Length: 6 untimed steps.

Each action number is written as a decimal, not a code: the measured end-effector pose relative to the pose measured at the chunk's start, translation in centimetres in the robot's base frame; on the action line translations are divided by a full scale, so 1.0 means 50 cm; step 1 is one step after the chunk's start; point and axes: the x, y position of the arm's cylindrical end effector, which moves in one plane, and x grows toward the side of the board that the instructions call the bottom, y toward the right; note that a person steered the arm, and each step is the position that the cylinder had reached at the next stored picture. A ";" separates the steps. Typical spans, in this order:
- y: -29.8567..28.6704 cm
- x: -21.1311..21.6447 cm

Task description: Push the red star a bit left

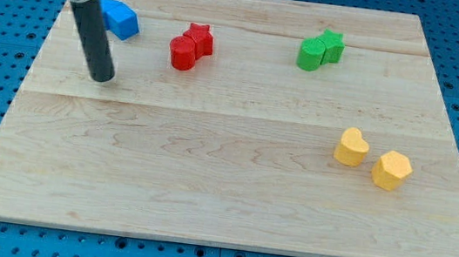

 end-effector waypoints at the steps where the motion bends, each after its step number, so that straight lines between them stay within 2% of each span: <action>1: -0.021 0.000; 4: 0.362 -0.001; 5: 0.407 -0.024; 6: 0.363 -0.075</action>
